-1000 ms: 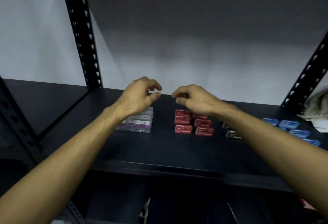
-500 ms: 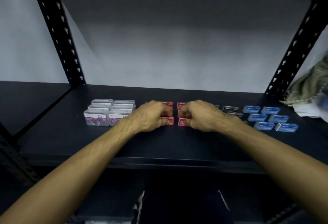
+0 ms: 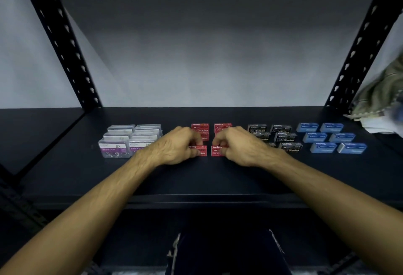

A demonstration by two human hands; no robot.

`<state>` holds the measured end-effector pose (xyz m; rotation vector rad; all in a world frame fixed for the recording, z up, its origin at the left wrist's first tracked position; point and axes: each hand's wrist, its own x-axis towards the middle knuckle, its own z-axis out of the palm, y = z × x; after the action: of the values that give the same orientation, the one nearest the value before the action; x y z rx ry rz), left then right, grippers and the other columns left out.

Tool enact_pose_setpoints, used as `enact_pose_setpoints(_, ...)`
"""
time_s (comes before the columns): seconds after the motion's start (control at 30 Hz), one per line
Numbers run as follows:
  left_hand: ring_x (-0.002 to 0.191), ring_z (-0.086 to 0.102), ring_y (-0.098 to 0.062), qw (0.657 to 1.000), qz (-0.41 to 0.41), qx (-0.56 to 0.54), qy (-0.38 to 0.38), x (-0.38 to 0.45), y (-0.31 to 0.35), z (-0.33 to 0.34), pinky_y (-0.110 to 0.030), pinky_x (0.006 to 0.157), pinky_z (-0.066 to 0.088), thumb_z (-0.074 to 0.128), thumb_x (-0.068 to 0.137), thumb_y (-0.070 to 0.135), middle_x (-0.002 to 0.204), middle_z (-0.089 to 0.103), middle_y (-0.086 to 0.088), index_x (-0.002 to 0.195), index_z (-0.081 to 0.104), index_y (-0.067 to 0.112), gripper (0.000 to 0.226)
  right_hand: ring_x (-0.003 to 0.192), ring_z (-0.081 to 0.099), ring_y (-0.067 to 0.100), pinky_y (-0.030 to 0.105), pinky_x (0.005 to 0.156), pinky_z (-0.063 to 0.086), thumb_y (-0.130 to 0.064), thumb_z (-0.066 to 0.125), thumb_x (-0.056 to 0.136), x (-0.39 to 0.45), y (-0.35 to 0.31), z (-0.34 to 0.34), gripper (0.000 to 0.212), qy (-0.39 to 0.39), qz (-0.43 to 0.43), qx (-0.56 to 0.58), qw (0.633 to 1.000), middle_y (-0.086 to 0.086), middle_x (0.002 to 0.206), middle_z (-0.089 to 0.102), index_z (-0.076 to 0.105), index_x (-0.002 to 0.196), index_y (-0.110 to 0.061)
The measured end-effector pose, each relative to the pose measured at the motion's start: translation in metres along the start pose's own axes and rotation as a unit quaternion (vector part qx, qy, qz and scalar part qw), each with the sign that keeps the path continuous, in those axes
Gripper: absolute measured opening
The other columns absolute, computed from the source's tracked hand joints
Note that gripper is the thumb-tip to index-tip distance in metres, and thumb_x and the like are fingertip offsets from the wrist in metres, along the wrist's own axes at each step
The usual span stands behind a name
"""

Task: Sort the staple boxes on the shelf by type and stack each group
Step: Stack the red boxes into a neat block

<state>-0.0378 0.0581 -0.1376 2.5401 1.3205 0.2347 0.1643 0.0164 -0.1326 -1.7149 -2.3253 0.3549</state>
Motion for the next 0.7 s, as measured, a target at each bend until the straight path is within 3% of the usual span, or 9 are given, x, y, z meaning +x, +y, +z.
enact_pose_setpoints(0.53, 0.082, 0.062, -0.005, 1.000, 0.004, -0.007, -0.008, -0.0038, 0.0005, -0.0027, -0.020, 0.070, 0.044, 0.070, 0.088, 0.031, 0.091, 0.066, 0.012, 0.098, 0.070, 0.028, 0.011, 0.103, 0.063, 0.013, 0.025, 0.088, 0.051, -0.014, 0.065, 0.092, 0.0045, -0.0079, 0.0057, 0.029, 0.004, -0.008, 0.028, 1.000, -0.001, 0.115, 0.067, 0.068, 0.120, -0.021)
enact_pose_setpoints(0.7, 0.089, 0.062, -0.006, 1.000, 0.003, 0.001, -0.001, -0.0043, -0.0008, -0.0093, -0.023, 0.079, 0.049, 0.072, 0.084, 0.041, 0.099, 0.067, 0.012, 0.109, 0.068, 0.029, 0.028, 0.094, 0.063, 0.010, 0.024, 0.084, 0.051, -0.024, 0.069, 0.090, 0.0027, -0.0081, -0.0019, 0.026, 0.010, -0.008, 0.031, 0.999, -0.006, 0.102, 0.066, 0.069, 0.115, -0.019)
